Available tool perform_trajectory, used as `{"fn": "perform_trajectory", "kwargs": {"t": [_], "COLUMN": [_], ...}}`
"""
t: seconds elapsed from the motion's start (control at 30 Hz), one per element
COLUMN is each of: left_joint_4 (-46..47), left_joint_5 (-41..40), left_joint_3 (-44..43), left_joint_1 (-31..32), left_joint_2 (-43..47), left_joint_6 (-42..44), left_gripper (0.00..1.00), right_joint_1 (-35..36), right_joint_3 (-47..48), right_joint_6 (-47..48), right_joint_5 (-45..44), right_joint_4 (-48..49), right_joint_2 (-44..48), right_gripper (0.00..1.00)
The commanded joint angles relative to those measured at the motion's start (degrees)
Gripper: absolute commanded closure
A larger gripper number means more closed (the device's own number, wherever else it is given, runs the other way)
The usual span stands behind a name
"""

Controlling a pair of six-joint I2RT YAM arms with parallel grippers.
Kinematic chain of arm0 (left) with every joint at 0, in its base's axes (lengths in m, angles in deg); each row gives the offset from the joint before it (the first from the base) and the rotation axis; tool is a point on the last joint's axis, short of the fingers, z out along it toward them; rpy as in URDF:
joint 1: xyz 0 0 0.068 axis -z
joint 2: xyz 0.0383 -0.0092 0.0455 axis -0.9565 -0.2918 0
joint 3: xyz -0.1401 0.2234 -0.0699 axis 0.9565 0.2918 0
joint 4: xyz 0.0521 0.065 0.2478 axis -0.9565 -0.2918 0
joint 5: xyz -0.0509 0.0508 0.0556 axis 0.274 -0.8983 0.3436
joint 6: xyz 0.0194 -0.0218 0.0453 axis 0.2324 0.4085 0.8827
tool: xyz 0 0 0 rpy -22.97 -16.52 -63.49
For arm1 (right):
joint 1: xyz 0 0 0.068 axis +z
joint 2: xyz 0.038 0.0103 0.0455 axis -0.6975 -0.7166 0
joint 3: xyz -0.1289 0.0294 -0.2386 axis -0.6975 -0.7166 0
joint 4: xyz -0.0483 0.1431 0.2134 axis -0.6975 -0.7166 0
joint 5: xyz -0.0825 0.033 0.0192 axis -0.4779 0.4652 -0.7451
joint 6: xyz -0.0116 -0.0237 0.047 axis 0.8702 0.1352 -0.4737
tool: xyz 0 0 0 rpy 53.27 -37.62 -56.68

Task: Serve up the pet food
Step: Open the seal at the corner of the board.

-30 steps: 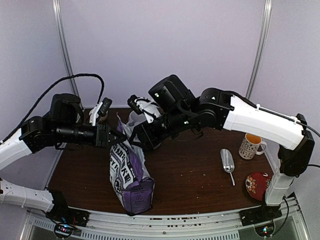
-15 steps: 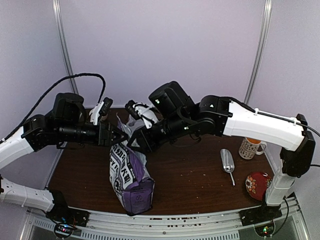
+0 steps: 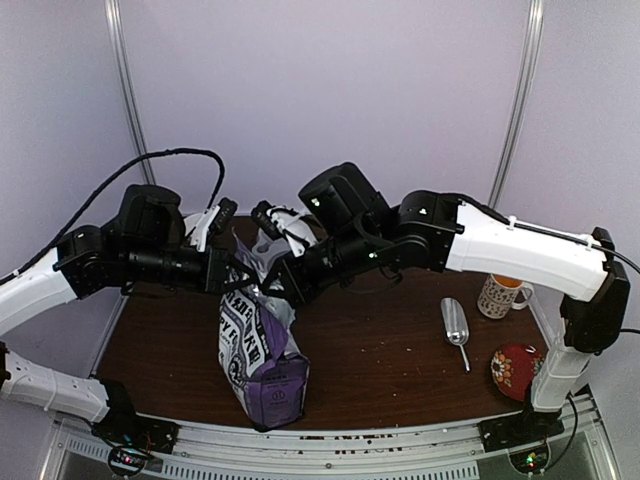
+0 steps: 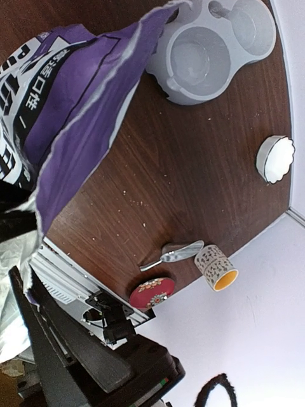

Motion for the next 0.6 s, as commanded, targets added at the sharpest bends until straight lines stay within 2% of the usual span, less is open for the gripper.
{"fn": "perform_trajectory", "kwargs": {"t": [0.0,0.17,0.37,0.57], "left_joint_4": [1.6,2.2,2.2,1.2], "left_joint_5": [1.5,4.7,6.1,6.5], "left_joint_3": [-2.0,-2.5,-4.9,-5.2], "left_joint_1": [-0.4,-0.1,3.8,4.4], "left_joint_2": [-1.4,-2.4,-3.7,-2.8], "left_joint_6": [2.5,2.8,4.7,6.0], "left_gripper": [1.0,1.0,1.0,1.0], "right_joint_1": [0.8,1.5,3.1,5.3], "right_joint_3": [-0.6,-0.8,-3.2,-6.2], "right_joint_6": [-0.4,-1.9,-5.3,-8.6], "right_joint_5": [2.7,1.4,-0.4,-3.2], "right_joint_4": [0.6,0.2,0.0,0.7], "right_joint_2": [1.9,3.9,6.1,8.8], "right_gripper": [1.0,1.0,1.0,1.0]}}
